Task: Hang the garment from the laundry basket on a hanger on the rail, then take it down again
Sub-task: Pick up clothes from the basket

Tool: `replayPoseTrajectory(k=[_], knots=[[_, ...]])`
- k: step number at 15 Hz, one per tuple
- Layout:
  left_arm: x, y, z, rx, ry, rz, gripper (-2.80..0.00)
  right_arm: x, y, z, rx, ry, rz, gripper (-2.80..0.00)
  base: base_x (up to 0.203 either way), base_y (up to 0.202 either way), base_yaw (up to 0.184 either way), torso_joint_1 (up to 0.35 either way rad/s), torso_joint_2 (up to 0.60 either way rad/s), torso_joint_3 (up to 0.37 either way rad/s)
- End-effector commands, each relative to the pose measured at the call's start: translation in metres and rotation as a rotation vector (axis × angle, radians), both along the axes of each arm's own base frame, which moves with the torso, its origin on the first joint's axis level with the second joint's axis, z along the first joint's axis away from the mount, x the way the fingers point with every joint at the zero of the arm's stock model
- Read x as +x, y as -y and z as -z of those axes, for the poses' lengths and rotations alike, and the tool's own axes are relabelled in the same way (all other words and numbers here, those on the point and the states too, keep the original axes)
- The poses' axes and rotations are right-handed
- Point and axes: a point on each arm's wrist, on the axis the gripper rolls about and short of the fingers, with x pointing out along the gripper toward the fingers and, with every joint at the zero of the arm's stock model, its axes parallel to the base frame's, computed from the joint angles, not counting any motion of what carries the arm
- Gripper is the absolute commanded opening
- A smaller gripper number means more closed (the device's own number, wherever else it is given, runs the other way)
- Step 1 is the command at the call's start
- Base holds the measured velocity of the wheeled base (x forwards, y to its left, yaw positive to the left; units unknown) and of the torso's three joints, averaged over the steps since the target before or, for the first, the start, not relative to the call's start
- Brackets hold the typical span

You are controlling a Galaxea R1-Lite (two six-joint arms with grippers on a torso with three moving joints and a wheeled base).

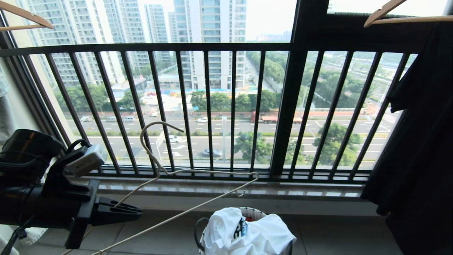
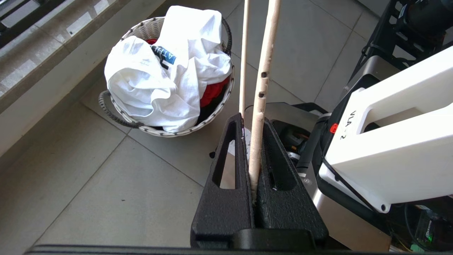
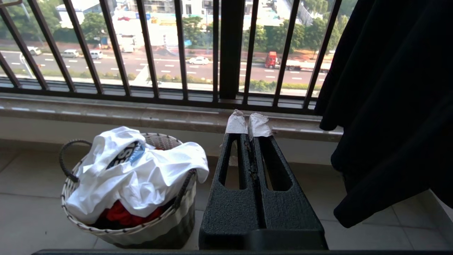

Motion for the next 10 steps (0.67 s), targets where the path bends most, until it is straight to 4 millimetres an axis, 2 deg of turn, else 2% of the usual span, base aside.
replayPoseTrajectory(k=[1,10], knots=[[-0.0002,0.0000,-0.0002,-0.003,0.002,0.004,-2.80,0.0000,0.0000,-0.0002,0.001,0.000,-0.001,-2.80,0.000,0.000,0.000,-0.185,0.48,0.315],[0.0006,0.0000,0.0007,-0.004,-0.004,0.003,-2.80,-0.0001,0.0000,-0.0003,0.002,0.000,-0.001,-2.80,0.000,0.000,0.000,-0.139,0.47,0.326]])
